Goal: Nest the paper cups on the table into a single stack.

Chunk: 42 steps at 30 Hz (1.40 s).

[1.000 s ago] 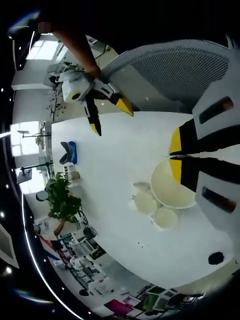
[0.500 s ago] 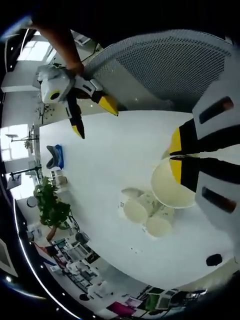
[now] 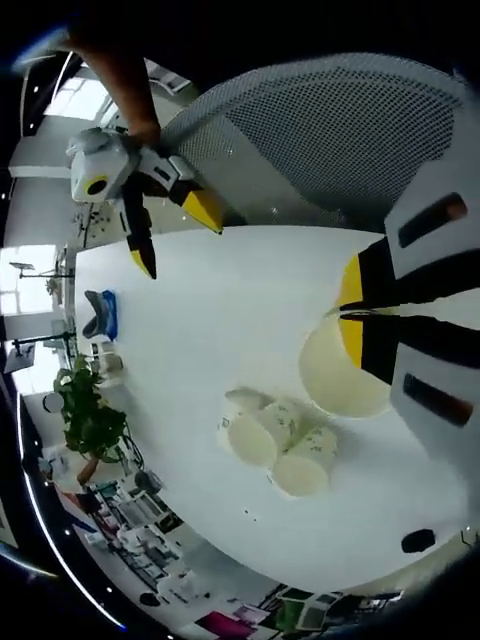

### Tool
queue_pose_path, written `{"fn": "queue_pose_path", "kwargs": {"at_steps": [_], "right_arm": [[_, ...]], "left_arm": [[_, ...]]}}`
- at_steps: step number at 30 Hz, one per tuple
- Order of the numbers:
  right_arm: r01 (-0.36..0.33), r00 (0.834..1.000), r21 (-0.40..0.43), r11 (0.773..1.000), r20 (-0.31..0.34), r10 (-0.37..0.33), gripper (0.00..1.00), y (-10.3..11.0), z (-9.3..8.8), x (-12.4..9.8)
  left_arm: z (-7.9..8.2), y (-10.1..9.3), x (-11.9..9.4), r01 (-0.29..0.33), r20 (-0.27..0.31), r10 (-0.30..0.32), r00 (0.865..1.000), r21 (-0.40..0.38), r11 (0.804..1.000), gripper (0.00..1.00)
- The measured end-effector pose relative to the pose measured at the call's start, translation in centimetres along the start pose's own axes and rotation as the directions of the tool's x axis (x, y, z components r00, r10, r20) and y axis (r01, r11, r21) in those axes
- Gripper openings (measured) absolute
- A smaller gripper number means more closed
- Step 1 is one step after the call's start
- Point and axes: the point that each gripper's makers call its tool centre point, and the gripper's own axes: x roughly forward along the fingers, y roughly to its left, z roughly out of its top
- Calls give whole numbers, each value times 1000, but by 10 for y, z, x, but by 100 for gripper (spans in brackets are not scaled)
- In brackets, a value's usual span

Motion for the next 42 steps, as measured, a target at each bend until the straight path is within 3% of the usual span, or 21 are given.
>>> {"fn": "queue_pose_path", "kwargs": {"at_steps": [17, 19, 22, 37, 42], "right_arm": [[10, 1000, 0, 1000, 17, -10, 79, -1, 3, -1], [10, 1000, 0, 1000, 16, -10, 79, -1, 3, -1], [9, 1000, 1, 1000, 15, -9, 79, -1, 3, -1], [11, 1000, 5, 1000, 18, -11, 79, -1, 4, -1], [10, 1000, 5, 1000, 17, -10, 78, -1, 4, -1]], "left_arm": [[-12, -5, 16, 83, 2, -83, 997, -38, 996, 0], [-13, -4, 18, 85, 7, -85, 996, -45, 995, 1], [-21, -6, 23, 83, -37, -83, 996, -21, 996, 1], [-28, -6, 34, 92, -52, -94, 994, -37, 995, 2], [-21, -5, 31, 87, -13, -88, 996, -73, 994, 5]]}}
